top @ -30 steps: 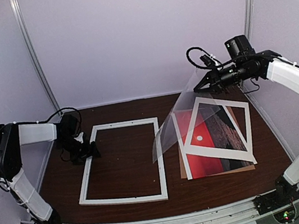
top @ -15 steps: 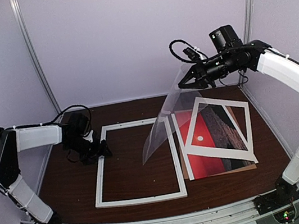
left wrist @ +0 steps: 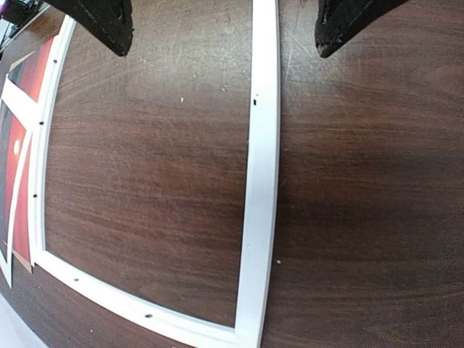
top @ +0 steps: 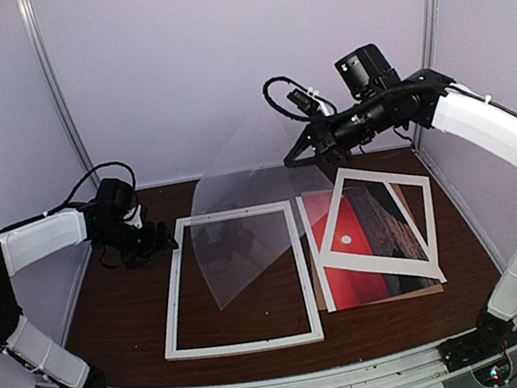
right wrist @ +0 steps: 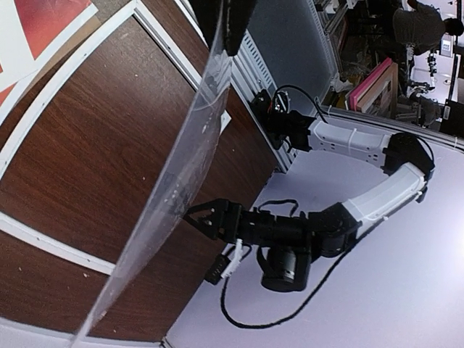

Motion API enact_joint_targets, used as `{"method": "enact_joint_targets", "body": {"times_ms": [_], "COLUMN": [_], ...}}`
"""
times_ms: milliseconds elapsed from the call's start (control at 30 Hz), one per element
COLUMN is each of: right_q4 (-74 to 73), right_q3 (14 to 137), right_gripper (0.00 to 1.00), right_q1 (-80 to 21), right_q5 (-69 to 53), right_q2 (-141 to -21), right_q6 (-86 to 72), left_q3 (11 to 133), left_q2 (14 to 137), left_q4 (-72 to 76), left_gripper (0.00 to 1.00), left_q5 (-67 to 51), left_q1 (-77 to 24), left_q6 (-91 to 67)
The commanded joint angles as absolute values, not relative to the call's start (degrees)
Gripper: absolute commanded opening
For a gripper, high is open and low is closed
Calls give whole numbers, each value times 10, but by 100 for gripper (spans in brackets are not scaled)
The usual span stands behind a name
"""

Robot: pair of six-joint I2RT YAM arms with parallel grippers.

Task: Put the photo into the frame
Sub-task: Adjust the glass panel.

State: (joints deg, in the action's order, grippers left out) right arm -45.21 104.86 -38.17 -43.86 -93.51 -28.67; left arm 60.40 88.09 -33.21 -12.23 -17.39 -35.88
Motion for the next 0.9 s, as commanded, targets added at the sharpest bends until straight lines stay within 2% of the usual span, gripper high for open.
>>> {"method": "enact_joint_targets", "body": {"times_ms": [0,200,300,600,867], "right_q4": [-429,-345,-305,-311,-233], "right_q3": [911,715,654,589,515], "right_gripper": [0,0,0,0,2], "right_q1": [-361,-326,-323,-317,-316], "right_q5": [-394,-358,-348,-245,-221], "right_q2": [-887,-844,-850,-873,-880], "right_q6": [-310,-363,-389,-389,-442], "left_q3": [619,629,631,621,605], "left_q2": [870,879,879,889,942], "left_q4": [-338,-338,-338,-318,-239], "left_gripper": [88,88,87,87,87], "left_q5": [-113,-122,-126,-136,-148], "left_q1": [-170,-170,-171,-225,-302], "left_q6": [-342,-334,-331,-335,-386]}}
